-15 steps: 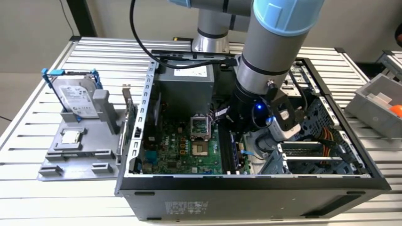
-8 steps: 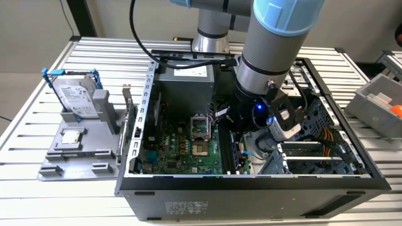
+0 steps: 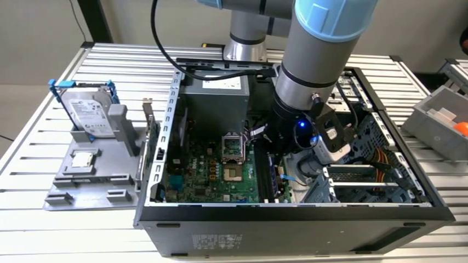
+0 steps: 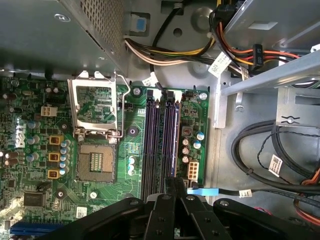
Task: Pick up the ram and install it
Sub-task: 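Press down the ram until it locks into place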
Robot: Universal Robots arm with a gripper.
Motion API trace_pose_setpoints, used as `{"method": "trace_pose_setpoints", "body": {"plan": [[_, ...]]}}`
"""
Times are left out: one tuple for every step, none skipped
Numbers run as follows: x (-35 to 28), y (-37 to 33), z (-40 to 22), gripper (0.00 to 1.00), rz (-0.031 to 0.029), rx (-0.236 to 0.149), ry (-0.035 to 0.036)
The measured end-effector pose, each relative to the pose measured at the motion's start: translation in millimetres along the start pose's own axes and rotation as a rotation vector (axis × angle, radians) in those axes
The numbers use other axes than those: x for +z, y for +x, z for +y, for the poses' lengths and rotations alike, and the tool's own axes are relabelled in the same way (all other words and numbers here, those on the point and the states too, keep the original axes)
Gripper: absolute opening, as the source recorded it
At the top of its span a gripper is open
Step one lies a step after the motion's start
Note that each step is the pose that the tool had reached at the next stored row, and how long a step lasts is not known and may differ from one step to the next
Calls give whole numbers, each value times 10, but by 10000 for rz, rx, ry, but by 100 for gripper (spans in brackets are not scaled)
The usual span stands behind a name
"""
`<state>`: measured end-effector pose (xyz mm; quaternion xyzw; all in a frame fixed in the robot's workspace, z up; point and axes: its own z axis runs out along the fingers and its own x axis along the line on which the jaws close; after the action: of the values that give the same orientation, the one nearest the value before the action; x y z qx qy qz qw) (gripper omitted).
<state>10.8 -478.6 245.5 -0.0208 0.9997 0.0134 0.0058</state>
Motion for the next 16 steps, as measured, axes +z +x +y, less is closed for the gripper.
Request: {"method": "trace_pose_setpoints", "body": {"plan": [[0, 0, 0, 0, 0, -5, -1], [0, 0, 0, 0, 0, -8, 0], [0, 0, 0, 0, 0, -13, -1], [0, 0, 0, 0, 0, -16, -1], [0, 0, 0, 0, 0, -20, -1], [0, 0, 0, 0, 0, -22, -1], [0, 0, 0, 0, 18, -27, -1], [0, 0, 0, 0, 42, -43, -2], [0, 0, 0, 0, 45, -45, -2], [0, 0, 1, 0, 46, -49, -4], [1, 0, 1, 0, 46, -53, -4], [1, 0, 1, 0, 46, -58, -4], [0, 0, 0, 0, 47, -63, -3], [1, 0, 1, 0, 47, -70, -4], [0, 0, 0, 0, 48, -78, -4], [0, 0, 0, 0, 48, -87, -2]]}}
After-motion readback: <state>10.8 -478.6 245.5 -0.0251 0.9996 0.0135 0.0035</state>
